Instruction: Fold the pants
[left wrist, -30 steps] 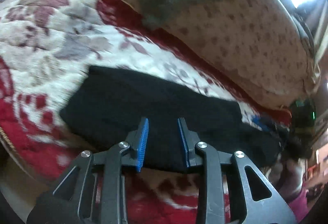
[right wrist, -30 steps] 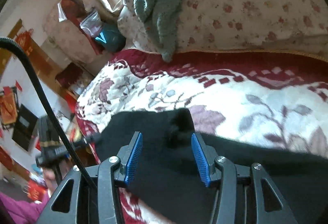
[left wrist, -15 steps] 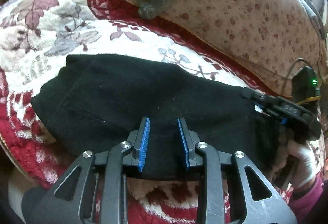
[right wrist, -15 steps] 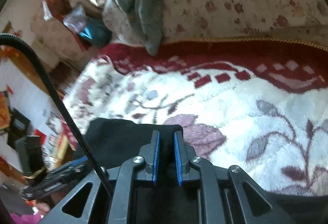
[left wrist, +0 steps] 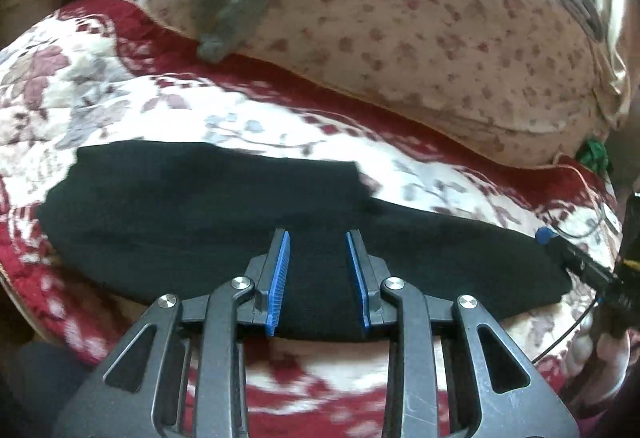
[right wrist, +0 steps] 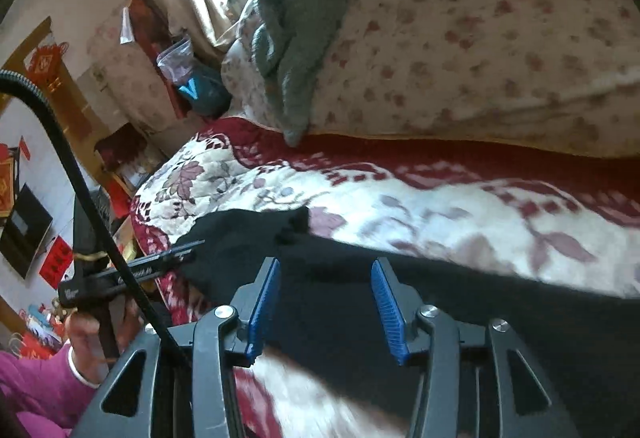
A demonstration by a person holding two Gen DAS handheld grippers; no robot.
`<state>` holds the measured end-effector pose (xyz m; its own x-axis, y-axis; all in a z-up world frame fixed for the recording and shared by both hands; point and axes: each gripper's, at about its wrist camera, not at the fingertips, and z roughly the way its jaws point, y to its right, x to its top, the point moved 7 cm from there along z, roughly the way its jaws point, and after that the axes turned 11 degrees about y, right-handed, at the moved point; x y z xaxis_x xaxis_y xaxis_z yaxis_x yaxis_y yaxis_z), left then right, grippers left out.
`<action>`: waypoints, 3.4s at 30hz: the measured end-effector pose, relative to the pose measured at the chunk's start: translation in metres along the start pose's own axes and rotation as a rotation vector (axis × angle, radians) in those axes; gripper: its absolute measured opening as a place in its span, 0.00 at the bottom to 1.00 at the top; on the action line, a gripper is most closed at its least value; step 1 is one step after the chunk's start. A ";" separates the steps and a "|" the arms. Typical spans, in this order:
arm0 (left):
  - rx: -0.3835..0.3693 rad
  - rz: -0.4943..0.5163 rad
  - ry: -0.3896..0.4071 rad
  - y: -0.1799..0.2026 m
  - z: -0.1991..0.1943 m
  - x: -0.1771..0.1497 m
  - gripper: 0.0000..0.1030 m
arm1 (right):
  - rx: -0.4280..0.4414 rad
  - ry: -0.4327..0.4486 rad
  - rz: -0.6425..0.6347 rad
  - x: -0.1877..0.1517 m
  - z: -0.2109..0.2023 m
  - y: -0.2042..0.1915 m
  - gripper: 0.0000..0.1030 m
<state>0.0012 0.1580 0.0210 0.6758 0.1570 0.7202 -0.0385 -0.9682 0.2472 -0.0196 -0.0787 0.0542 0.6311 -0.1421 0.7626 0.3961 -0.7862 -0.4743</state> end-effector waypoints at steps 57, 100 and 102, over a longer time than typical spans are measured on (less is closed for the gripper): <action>-0.584 0.504 -0.379 0.300 0.145 -0.045 0.49 | -0.177 0.157 0.562 -0.081 -0.147 0.186 0.74; -0.815 0.520 -0.175 0.278 0.050 0.028 0.08 | 0.123 0.294 0.263 0.019 -0.122 0.047 0.15; -0.805 0.492 -0.154 0.258 0.042 0.037 0.08 | 0.158 0.271 0.228 0.025 -0.109 0.027 0.15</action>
<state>0.0474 -0.0942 0.0842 0.5359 -0.3148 0.7834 -0.8001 -0.4855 0.3522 -0.0660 -0.1688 0.1079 0.5240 -0.4732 0.7082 0.3769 -0.6169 -0.6909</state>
